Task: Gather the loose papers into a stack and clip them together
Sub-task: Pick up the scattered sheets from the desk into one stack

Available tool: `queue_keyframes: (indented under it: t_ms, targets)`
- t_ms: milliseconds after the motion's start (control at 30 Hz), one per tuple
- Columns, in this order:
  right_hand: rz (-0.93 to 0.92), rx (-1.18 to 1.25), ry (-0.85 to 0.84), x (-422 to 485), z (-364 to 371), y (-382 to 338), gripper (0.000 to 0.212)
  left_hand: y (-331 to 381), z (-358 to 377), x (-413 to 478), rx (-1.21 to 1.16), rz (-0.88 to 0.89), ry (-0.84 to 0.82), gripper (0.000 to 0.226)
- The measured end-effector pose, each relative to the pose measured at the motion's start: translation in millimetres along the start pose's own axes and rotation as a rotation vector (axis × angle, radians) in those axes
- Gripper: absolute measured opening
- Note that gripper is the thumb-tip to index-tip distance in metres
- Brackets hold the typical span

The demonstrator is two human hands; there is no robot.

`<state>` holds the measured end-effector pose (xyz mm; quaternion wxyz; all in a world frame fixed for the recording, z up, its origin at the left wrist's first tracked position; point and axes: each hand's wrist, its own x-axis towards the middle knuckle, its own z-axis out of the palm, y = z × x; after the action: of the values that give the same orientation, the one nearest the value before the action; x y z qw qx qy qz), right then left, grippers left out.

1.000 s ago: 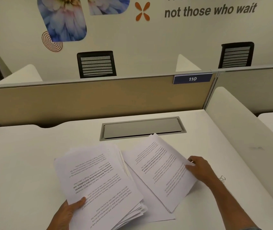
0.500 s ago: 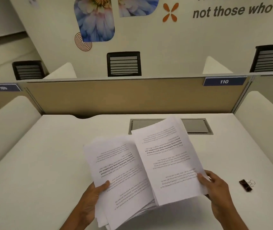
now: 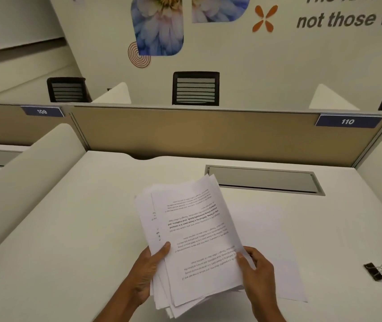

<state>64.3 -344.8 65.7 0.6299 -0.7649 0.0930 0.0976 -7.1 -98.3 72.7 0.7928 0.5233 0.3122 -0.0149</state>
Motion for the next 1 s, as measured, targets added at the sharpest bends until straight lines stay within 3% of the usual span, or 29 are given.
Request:
queue_keyframes:
  t_ms: [233,333,500,600,667,800,1000]
  targets:
    - [-0.016,-0.123,-0.206,-4,8,-6,0.011,-1,-10,4,0.021,0.003,0.011,0.048]
    - [-0.050,-0.187,-0.133,9,-3,-8,0.007,0,-14,7,0.026,0.010,0.038,0.045]
    - [-0.034,-0.535,0.094,65,-46,13,0.045,0,-24,12,0.000,0.028,0.069,0.049]
    - [0.193,-0.856,0.145,90,-70,24,0.078,-2,-25,14,-0.028,0.035,0.098,0.038]
    - [0.322,-0.896,0.157,93,-79,29,0.092,-4,-26,14,-0.037,0.030,0.108,0.037]
    - [0.383,-0.983,0.141,84,-82,45,0.102,-9,-26,15,-0.040,0.022,0.144,0.043]
    - [0.400,-0.865,0.155,85,-79,43,0.099,-10,-22,14,-0.029,0.032,0.163,0.039]
